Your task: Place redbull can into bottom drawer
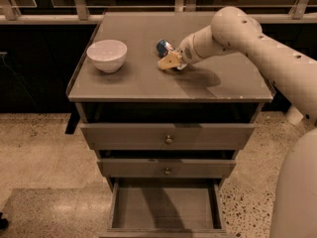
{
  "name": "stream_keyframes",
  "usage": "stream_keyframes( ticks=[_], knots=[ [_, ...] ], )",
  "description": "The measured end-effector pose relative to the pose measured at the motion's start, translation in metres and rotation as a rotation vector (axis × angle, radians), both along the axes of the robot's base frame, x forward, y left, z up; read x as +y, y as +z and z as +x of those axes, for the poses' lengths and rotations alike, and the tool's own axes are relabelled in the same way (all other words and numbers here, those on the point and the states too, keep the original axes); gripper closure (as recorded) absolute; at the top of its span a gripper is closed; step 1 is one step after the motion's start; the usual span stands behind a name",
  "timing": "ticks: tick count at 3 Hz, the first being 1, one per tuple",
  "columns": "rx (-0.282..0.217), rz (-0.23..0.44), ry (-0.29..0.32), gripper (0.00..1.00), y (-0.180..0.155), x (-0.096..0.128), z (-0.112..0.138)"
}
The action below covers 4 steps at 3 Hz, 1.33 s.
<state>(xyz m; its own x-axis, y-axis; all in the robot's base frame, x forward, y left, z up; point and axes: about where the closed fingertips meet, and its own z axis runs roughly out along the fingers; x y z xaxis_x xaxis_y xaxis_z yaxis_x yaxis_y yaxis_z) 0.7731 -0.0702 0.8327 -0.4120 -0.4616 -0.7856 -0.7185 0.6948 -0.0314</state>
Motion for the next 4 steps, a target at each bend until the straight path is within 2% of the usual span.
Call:
stream_keyframes(
  ticks=[1, 2, 3, 4],
  knots=[
    [0.0, 0.0, 0.0, 0.92, 0.0, 0.0, 0.0],
    [0.0, 0.0, 0.0, 1.0, 0.0, 0.0, 0.0],
    [0.002, 0.015, 0.067, 1.0, 0.016, 0.007, -0.006],
    [0.04, 0.026, 0.171, 1.0, 0.034, 0.012, -0.035]
  ],
)
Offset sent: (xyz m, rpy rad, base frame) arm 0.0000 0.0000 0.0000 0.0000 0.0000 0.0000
